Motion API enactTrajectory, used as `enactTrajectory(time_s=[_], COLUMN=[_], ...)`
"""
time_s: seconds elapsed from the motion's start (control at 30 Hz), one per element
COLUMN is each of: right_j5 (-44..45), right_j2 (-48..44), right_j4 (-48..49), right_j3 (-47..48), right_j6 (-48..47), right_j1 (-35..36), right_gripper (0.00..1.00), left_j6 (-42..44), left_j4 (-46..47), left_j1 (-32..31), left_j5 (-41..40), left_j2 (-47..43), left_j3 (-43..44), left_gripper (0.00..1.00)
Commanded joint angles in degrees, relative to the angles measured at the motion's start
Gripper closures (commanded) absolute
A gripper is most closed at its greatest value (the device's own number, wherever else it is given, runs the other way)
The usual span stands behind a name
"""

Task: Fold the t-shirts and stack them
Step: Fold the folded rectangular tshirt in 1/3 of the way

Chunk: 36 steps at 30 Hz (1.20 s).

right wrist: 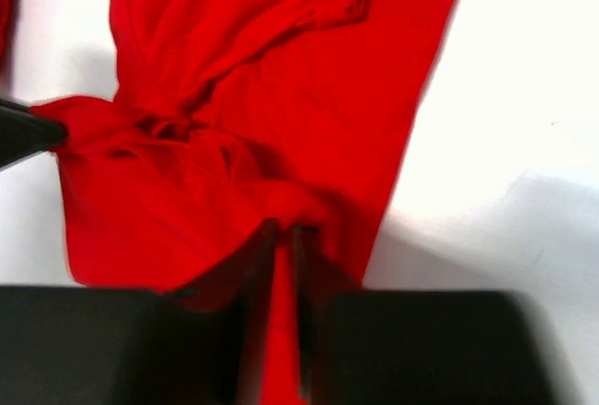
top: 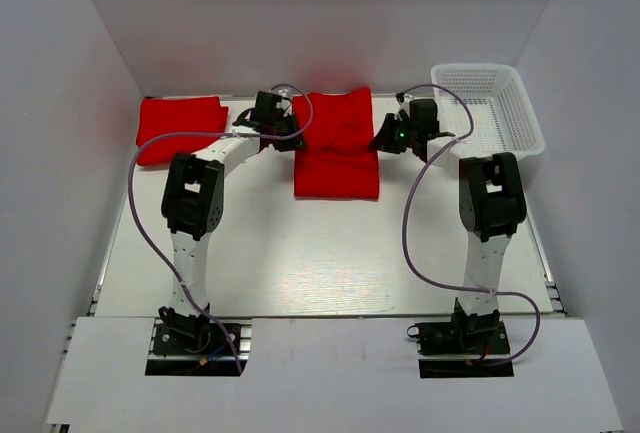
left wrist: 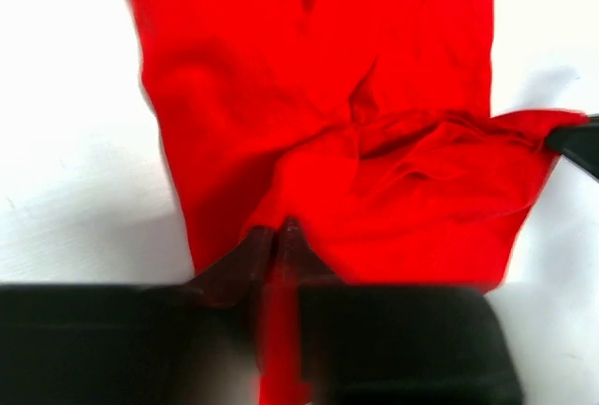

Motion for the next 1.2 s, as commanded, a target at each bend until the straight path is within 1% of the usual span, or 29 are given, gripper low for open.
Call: enactTrajectory(time_s=[0.0, 0.03, 0.07, 0.1, 0.13, 0.2, 0.23, 0.3, 0.33, 0.4, 0.43, 0.47, 0.5, 0.53, 0.57, 0.6, 0.7, 0.73, 0.9, 0.97, 1.17], right_j5=[-1.1, -1.2, -1.3, -1.0, -1.0, -1.2, -2.2, -3.0, -2.8, -3.0, -3.0, -2.9, -2.8, -2.7, -3.5, -3.9, -5.7, -6.1, -6.4, -7.0, -8.1], right_j2=[2.5, 3.3, 3.7, 4.0, 5.2, 5.6, 5.6, 2.7, 1.7, -3.3, -4.4, -5.7, -9.3, -10.6, -13.4, -14.3, -17.8, -18.9, -20.2, -19.8, -16.2], right_j4=[3.7, 4.1, 3.8, 3.4, 2.8, -0.8, -2.6, -2.8, -2.5, -2.1, -2.1, -2.3, -2.3, -2.4, -2.3, -2.2, -2.1, -2.0, -1.6, -1.1, 0.8], right_j3=[4.3, 6.8, 7.8, 10.6, 12.3, 17.6, 18.4, 16.3, 14.8, 8.2, 6.6, 3.1, -0.6, -4.4, -6.1, -10.8, -14.7, -18.1, -24.5, -26.1, -27.8], right_j6=[-0.6, -0.6, -0.8, -1.1, -1.3, -2.0, -2.4, -2.5, -3.1, -3.2, -3.2, -3.3, -3.3, -3.4, -3.1, -2.7, -2.8, -2.8, -2.9, -2.6, -1.8], right_j1=[-0.6, -1.1, -1.1, -1.2, -1.4, -1.4, -1.6, -1.3, -1.2, -1.0, -1.1, -1.0, -1.0, -1.0, -1.0, -0.8, -0.7, -0.3, 0.0, 0.0, 0.1], right_gripper=[0.77, 0.68, 0.45, 0.31, 0.10, 0.10, 0.10, 0.10, 0.10, 0.10, 0.10, 0.10, 0.10, 0.10, 0.10, 0.10, 0.10, 0.10, 0.10, 0.10, 0.10], left_j6=[0.3, 0.3, -0.2, -0.3, -0.3, -0.8, -0.8, -0.8, -0.8, 0.9, 0.9, 0.9, 1.8, 2.3, 2.3, 3.2, 3.2, 3.8, 4.3, 4.8, 5.4], left_j4=[1.0, -0.3, -0.9, -1.4, -1.4, -3.7, -4.7, -6.5, -6.5, -4.9, -3.5, -3.5, -3.5, -3.5, -2.8, -2.0, 0.1, 0.6, 4.0, 4.5, 4.0], left_j1=[0.9, 0.9, 1.4, 1.9, 1.9, 3.1, 3.1, 3.6, 3.6, 3.6, 3.6, 2.8, 2.8, 2.1, 1.5, 1.5, 0.2, 0.2, -2.5, -3.1, -4.1], left_j5=[-2.9, -3.8, -3.8, -5.8, -6.5, -9.1, -9.1, -9.1, -9.1, -6.8, -5.9, -5.9, -4.6, -4.0, -2.0, -0.3, 1.2, 1.9, 3.0, 2.3, 1.8], left_j2=[0.7, 0.8, 0.8, 0.8, 0.8, 0.8, 0.8, -1.3, -2.5, -6.6, -8.0, -9.2, -10.1, -12.1, -13.1, -13.9, -17.3, -17.8, -21.0, -21.0, -17.7], left_j3=[4.2, 5.8, 6.6, 7.5, 9.4, 12.4, 13.3, 13.8, 11.5, 7.5, 3.0, 0.9, -1.0, -4.6, -6.5, -10.8, -18.7, -20.1, -28.1, -29.5, -27.9], left_gripper=[0.56, 0.38, 0.28, 0.11, 0.00, 0.00, 0.00, 0.00, 0.00, 0.00, 0.00, 0.00, 0.00, 0.00, 0.00, 0.00, 0.00, 0.00, 0.00, 0.00, 0.00])
